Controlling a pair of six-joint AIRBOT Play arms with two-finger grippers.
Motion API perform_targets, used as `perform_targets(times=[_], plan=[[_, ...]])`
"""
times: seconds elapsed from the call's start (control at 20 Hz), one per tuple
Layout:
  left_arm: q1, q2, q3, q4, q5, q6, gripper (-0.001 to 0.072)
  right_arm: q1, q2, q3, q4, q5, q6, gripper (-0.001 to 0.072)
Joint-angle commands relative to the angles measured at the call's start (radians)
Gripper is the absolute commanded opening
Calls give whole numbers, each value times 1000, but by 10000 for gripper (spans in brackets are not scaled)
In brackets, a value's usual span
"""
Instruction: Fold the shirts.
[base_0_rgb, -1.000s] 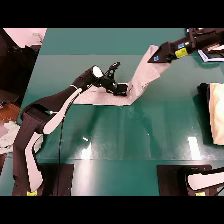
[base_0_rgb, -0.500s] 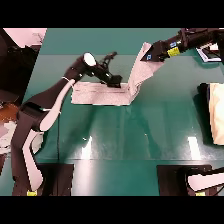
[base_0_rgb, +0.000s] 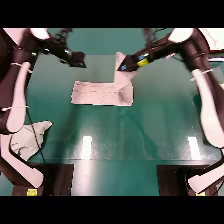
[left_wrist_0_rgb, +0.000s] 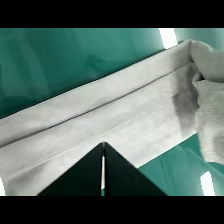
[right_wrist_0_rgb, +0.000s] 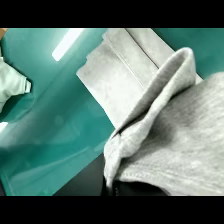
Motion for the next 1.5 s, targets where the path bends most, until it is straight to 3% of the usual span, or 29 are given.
perform_targets(times=[0.0, 0.05, 0.15, 0.25, 0.35, 0.55, 0.65, 0.7, 0.85, 1.0, 1.45], plan=[[97, 59, -1, 42, -60, 0, 23, 139, -114, 2, 58, -259, -129, 167], [112, 63, -1, 41, -75, 0, 23, 174, -152, 19, 108, -322, -159, 315], [127, 64, -1, 42, -103, 0, 23, 232, -231, 116, 129, -389, -168, 420], [127, 64, -1, 42, -118, 0, 23, 245, -239, 132, 119, -389, -175, 651], [126, 64, -1, 35, -121, 0, 23, 196, -167, 24, 117, -365, -175, 655], [126, 64, -1, -9, -129, 0, 23, -14, -24, -200, 117, -122, -144, 647], [126, 64, -1, -37, -125, 0, 23, -130, 32, -337, 118, -64, -113, 552], [126, 64, -1, -47, -119, 0, 23, -183, 55, -404, 118, -60, -92, 551], [126, 64, -1, -67, -110, 0, 23, -309, 92, -574, 122, -72, -16, 553], [126, 64, -1, -68, -109, 0, 23, -344, 91, -682, 177, -114, -9, 636], [126, 64, -1, -69, -104, 0, 23, -183, 78, -733, 262, -402, -10, 622]])
